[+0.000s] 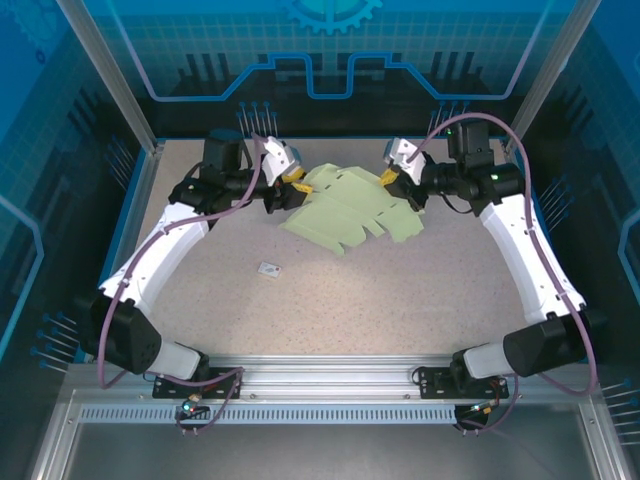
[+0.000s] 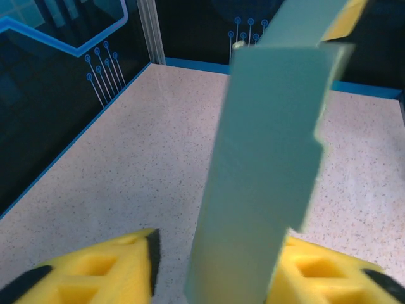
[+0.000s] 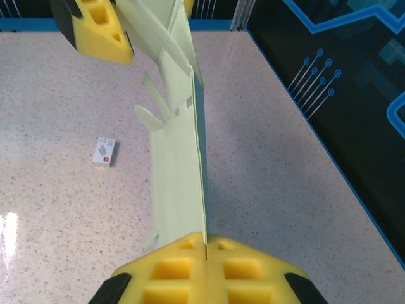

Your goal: Fold the paper box

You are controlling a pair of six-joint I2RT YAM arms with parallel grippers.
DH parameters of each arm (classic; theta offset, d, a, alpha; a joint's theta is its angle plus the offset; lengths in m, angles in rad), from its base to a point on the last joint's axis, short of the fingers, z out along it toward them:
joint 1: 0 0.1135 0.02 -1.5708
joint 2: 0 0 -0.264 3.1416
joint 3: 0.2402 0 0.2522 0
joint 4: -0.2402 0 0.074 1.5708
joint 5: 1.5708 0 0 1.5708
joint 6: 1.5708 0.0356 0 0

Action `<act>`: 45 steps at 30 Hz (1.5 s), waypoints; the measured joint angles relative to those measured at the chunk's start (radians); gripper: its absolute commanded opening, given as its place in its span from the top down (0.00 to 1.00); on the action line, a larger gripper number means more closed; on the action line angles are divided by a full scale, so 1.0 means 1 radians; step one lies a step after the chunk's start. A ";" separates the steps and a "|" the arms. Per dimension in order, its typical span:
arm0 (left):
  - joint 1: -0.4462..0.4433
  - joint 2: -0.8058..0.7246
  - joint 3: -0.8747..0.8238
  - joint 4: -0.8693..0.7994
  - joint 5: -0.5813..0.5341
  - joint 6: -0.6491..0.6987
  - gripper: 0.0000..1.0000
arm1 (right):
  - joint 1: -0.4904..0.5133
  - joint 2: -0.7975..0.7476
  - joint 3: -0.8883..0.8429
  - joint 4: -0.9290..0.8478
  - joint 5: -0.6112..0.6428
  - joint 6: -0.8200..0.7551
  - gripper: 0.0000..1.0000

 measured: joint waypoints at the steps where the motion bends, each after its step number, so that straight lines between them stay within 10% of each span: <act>1: 0.000 0.000 -0.003 0.003 0.000 0.000 0.45 | -0.004 -0.012 -0.006 0.001 -0.008 0.004 1.00; 13: 0.001 0.002 -0.041 0.098 0.051 -0.023 0.44 | -0.059 -0.066 -0.020 0.011 -0.122 0.069 1.00; 29: 0.000 0.027 -0.046 0.226 0.171 -0.181 0.90 | -0.065 -0.068 -0.077 0.121 -0.130 0.178 1.00; 45: -0.027 0.015 -0.111 0.279 0.120 -0.431 1.00 | 0.085 -0.206 -0.291 0.361 0.274 0.269 1.00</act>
